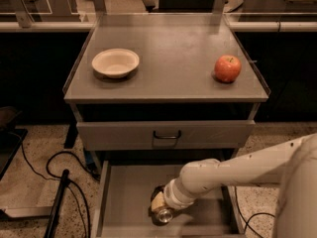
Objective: Place orange can into middle drawer
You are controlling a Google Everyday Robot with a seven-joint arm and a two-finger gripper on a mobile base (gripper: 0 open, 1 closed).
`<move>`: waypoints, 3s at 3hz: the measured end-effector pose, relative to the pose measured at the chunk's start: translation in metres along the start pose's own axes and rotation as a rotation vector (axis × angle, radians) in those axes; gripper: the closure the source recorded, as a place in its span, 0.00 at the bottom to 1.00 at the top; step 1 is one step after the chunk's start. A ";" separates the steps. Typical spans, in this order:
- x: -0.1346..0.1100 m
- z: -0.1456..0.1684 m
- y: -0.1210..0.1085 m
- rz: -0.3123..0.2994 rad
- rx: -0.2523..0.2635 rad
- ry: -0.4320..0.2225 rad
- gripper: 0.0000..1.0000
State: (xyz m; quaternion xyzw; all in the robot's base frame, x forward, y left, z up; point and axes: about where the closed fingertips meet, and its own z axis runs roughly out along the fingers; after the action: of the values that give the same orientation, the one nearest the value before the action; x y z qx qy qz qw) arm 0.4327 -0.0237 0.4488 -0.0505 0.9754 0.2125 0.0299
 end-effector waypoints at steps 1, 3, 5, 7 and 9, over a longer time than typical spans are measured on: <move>0.004 0.027 -0.003 0.043 -0.032 0.017 1.00; 0.013 0.047 -0.013 0.103 -0.084 0.023 1.00; 0.009 0.077 -0.015 0.128 -0.167 0.028 1.00; 0.008 0.077 -0.015 0.128 -0.167 0.028 0.50; 0.008 0.077 -0.015 0.128 -0.167 0.028 0.04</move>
Offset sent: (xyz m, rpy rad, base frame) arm -0.0020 0.0082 -0.0238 0.0288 0.0340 -0.0277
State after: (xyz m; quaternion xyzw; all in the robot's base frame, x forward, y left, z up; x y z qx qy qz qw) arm 0.4289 -0.0056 0.3718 0.0064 0.9558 0.2940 -0.0016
